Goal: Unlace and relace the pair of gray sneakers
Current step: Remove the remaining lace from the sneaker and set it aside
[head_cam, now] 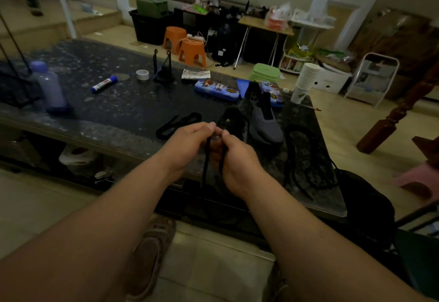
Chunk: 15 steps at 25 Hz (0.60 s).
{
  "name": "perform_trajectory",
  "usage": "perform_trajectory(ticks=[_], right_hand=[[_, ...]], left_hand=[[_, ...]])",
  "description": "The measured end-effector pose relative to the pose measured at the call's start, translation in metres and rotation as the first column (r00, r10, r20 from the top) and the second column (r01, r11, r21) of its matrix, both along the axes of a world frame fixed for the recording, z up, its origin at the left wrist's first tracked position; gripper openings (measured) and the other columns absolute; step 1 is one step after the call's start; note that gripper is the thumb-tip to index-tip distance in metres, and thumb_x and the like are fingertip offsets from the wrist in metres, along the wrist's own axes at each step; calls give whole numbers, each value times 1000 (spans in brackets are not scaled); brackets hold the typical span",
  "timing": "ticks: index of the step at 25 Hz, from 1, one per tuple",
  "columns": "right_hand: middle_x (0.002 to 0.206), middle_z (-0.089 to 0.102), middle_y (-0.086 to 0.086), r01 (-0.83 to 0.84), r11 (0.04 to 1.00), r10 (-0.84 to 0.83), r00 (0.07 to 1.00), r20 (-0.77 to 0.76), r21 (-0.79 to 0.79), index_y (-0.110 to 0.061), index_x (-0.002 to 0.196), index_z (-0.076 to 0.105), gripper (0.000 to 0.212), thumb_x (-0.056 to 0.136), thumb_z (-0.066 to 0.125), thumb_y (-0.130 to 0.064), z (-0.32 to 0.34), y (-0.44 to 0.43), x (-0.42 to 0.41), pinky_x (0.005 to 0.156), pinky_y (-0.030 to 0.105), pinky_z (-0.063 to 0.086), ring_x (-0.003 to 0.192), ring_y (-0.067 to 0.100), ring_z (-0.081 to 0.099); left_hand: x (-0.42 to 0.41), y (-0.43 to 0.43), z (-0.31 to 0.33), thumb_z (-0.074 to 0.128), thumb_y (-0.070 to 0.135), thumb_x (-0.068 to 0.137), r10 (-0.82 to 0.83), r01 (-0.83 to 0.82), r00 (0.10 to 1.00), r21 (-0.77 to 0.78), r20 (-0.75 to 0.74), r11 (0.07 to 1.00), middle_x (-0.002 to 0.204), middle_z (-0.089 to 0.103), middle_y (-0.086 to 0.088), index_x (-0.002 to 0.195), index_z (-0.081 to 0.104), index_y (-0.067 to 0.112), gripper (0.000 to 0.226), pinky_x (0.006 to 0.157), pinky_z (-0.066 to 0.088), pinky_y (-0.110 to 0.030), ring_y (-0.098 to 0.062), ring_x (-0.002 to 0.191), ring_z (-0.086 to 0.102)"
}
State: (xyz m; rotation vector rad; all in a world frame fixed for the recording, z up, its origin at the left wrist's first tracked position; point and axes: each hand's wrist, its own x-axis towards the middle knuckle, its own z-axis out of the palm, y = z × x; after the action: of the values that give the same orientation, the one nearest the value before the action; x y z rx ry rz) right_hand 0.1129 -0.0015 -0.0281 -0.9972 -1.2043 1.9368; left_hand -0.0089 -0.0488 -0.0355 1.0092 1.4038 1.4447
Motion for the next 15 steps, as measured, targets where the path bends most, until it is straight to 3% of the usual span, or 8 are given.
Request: perform_trajectory(ticks=[3,5,6,7,9,11,13,15], right_hand=[[63,59,3,-13,993,12,1000,-13,-116,-15,99,66,29,110,46,-32,13,-18,-39,64,32,48,61,21,59],[52,38,-2,-19,978,-4,994,-113,-209,-18,83,54,32,109,48,-37,29,-13,-63,51,27,37,47,14,38],[51,32,-3,-11,978,-22,988,-156,-209,-19,78,49,36,108,49,-39,39,-4,-73,48,25,31,45,12,32],[51,29,-5,6,984,-38,984,-174,-180,-20,76,45,37,108,49,-39,52,7,-81,47,25,27,44,11,29],[50,27,-6,60,993,-77,984,-162,-104,-21,75,43,37,109,46,-35,75,35,-94,48,23,22,45,9,25],[53,29,-5,152,988,-154,986,-72,-30,-18,77,47,33,109,43,-26,82,70,-102,49,23,20,49,9,23],[63,35,-2,186,970,-212,961,179,155,-15,90,55,23,107,47,-28,70,98,-104,48,26,24,52,11,30],[79,52,1,-29,946,-135,871,473,322,-17,112,58,30,104,52,-46,48,102,-109,53,30,31,61,14,43]], left_hand=[[-17,-21,-2,45,36,110,104,-106,993,33,48,994,85,73,1,119,72,24,31,70,47,-28,-12,75,65],[-27,-32,-7,40,54,107,91,-97,972,18,216,995,91,71,2,129,62,34,37,71,47,-28,-12,74,65],[-30,-36,-11,39,63,103,28,-25,964,-16,265,1000,99,73,-4,133,58,33,47,75,52,-32,-19,81,70],[-32,-42,-15,40,68,97,-50,68,969,-66,242,995,103,74,-11,136,57,29,57,81,54,-37,-27,87,72],[-42,-52,-26,50,60,95,-173,189,979,-161,106,969,82,68,-13,123,67,16,55,82,51,-40,-29,73,66],[-60,-50,-36,57,43,101,-118,132,988,-159,98,978,61,45,-4,96,67,9,36,76,46,-40,-18,54,48],[-82,-38,-37,55,34,105,73,-47,976,-127,203,991,58,37,1,82,61,12,33,68,43,-36,-15,52,40],[-100,-13,-29,51,31,108,227,-217,904,-68,362,974,64,49,-1,79,58,15,34,66,45,-33,-16,61,50]])
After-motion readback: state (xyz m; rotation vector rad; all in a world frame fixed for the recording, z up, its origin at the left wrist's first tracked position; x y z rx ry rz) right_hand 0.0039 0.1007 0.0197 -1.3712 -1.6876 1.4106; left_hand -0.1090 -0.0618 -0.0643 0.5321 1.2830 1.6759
